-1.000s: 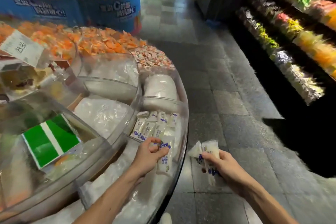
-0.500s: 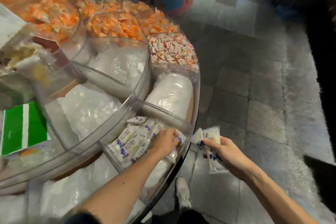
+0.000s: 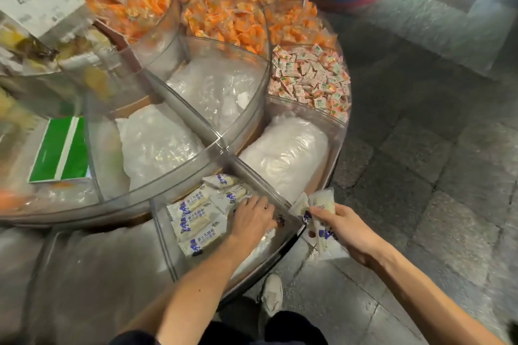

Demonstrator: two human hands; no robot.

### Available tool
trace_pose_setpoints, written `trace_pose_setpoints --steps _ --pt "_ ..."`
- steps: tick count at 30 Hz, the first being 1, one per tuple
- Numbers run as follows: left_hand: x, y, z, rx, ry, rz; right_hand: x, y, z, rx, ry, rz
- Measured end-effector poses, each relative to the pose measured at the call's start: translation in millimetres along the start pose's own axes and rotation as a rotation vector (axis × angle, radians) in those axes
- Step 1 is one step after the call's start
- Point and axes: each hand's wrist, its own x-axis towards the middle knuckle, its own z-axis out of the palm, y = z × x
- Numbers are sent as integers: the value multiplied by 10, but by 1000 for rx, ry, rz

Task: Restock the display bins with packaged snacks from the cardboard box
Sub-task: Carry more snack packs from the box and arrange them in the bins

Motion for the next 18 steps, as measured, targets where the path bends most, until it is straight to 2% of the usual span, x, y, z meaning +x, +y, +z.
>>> trace_pose_setpoints --steps 2,5,6,7,9,11,15,18 --pt "11 -44 -16 -202 3 -87 61 -45 -5 -78 -53 7" --pt "20 -135 -277 -926 29 -383 85 -180 55 -213 -129 5" --pt "10 -167 -373 -1147 4 -426 118 -199 71 -258 -164 7" --pt "-19 -203 -492 -1272 -43 -416 149 -219 83 -313 -195 1" --pt "-133 -236 -695 -1361 -173 -349 188 -279 129 -443 -261 -26" --pt "-279 -235 -825 -1421 -229 -301 181 -360 220 -521 -330 -19" --pt "-514 -319 -825 -1435 -171 -348 191 -522 357 -317 -411 7" --pt "-695 -414 -778 -1366 -73 -474 272 -581 260 -144 -270 15"
